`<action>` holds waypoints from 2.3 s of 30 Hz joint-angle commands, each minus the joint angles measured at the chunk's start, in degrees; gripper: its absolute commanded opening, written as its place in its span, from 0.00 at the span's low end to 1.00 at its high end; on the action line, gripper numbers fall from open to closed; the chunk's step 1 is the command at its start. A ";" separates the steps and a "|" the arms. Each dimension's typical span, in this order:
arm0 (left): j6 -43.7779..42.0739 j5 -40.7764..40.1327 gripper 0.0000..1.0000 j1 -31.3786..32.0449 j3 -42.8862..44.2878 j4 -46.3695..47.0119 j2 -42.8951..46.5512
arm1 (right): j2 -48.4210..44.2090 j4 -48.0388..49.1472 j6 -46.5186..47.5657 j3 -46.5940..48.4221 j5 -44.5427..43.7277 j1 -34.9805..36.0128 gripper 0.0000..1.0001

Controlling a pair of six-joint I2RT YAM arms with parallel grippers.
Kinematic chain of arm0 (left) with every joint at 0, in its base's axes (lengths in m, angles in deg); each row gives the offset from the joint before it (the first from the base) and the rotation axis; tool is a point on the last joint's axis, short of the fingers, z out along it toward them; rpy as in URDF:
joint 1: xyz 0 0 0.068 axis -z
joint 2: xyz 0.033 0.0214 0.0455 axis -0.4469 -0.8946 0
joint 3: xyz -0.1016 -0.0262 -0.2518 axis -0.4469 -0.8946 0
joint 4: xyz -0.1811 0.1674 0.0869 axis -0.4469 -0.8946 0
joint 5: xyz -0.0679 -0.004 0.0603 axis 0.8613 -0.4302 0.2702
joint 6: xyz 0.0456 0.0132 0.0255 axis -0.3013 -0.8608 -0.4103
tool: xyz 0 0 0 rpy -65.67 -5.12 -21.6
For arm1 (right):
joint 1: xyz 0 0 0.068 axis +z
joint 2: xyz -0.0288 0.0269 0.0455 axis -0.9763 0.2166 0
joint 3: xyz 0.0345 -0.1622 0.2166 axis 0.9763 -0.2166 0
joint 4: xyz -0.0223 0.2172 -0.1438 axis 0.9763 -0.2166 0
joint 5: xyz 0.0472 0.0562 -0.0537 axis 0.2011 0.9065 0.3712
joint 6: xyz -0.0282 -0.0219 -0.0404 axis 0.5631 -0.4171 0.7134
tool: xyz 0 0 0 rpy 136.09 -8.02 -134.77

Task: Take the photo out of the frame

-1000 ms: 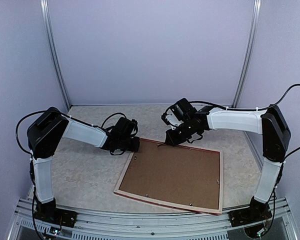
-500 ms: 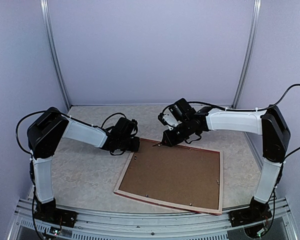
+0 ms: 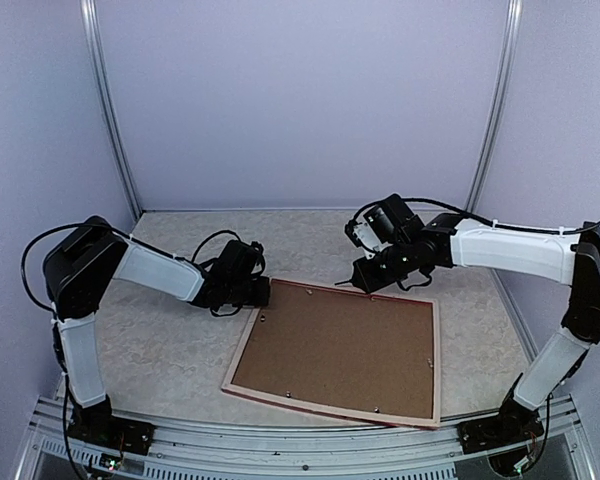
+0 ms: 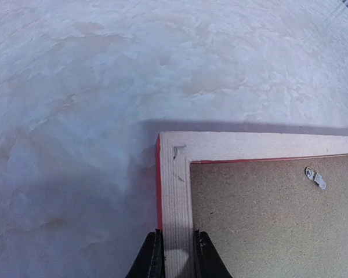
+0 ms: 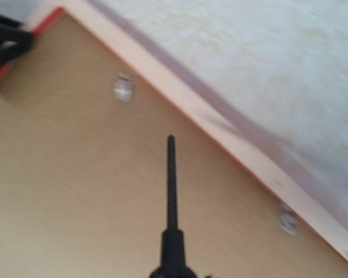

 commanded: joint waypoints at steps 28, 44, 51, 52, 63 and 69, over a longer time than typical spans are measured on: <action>-40.67 23.63 0.70 6.09 24.57 -12.68 -6.61 | -20.90 -6.54 -10.86 -17.78 -7.94 -1.44 0.00; -44.86 27.03 0.67 4.89 37.30 -19.78 -20.38 | -21.59 -5.95 -11.37 -19.27 -8.00 -1.60 0.00; -45.06 25.25 0.60 4.89 37.09 -20.01 -21.84 | -21.00 -6.21 -11.33 -17.95 -7.85 -1.63 0.00; -45.06 24.92 0.59 4.89 36.87 -19.85 -21.86 | -20.88 -6.21 -11.37 -17.84 -7.76 -1.59 0.00; -43.78 20.81 0.30 4.09 31.14 -16.73 -20.41 | -19.70 -5.27 -11.47 -16.66 -7.12 -1.64 0.00; -41.80 19.57 0.23 2.83 26.73 -14.85 -18.01 | -18.42 -5.20 -11.27 -15.23 -6.82 -1.57 0.00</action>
